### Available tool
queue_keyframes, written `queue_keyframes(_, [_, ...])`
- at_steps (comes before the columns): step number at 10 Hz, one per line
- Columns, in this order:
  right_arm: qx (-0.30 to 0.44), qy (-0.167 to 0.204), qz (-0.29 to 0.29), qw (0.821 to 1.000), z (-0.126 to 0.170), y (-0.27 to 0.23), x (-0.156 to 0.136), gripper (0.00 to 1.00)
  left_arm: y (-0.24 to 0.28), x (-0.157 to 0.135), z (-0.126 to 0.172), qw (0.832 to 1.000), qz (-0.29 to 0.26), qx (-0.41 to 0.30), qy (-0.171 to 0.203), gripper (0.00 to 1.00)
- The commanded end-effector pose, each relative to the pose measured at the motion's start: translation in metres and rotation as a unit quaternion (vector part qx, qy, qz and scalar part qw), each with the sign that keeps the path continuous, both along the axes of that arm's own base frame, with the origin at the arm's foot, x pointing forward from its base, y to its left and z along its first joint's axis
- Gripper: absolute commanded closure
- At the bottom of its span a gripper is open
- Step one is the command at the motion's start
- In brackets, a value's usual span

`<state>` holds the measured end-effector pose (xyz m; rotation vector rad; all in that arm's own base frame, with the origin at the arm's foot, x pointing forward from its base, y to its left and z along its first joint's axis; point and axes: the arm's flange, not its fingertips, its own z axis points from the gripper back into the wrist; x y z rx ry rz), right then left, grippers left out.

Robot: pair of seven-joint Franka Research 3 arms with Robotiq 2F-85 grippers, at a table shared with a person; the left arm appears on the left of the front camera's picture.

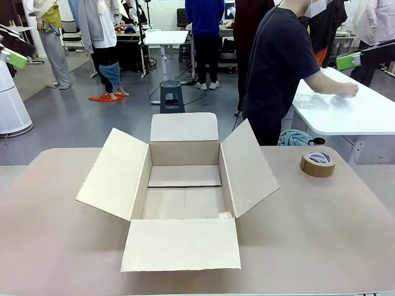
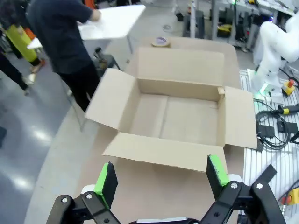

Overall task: Wrap the clocks to prevent damage.
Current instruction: Open the side flaps of the Package Box.

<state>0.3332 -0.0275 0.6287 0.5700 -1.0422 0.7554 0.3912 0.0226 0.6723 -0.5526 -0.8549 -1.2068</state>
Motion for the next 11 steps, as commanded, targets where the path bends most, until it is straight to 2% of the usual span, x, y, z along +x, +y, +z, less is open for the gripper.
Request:
queue_keyframes(1, [-0.026,-0.007,-0.003,1.000,0.005,-0.004,-0.013,0.00,0.007,-0.017,-0.004,0.998,0.027,-0.015,-0.050,0.00])
queue_keyframes(3, [-0.036,0.006,-0.015,0.999,0.005,-0.004,-0.012,0.00,0.016,-0.012,-0.005,0.995,0.077,-0.021,-0.055,0.00])
queue_keyframes(5, [-0.044,0.012,-0.011,0.999,0.005,-0.001,-0.014,0.00,0.022,-0.014,-0.013,0.993,0.101,-0.025,-0.047,0.00])
queue_keyframes(6, [-0.057,0.021,0.007,0.998,0.004,0.002,-0.012,0.00,0.022,-0.011,-0.014,0.994,0.100,-0.028,-0.040,0.00])
queue_keyframes(7, [-0.033,0.001,-0.012,0.999,0.006,-0.004,-0.014,0.00,0.030,-0.011,-0.005,0.995,0.087,-0.016,-0.044,0.00])
queue_keyframes(10, [-0.033,0.001,-0.012,0.999,0.006,-0.004,-0.014,0.00,0.030,-0.011,-0.005,0.995,0.087,-0.016,-0.044,0.00])
queue_keyframes(11, [-0.038,0.006,-0.012,0.999,0.007,-0.003,-0.015,0.00,0.029,-0.009,-0.008,0.995,0.091,-0.017,-0.043,0.05])
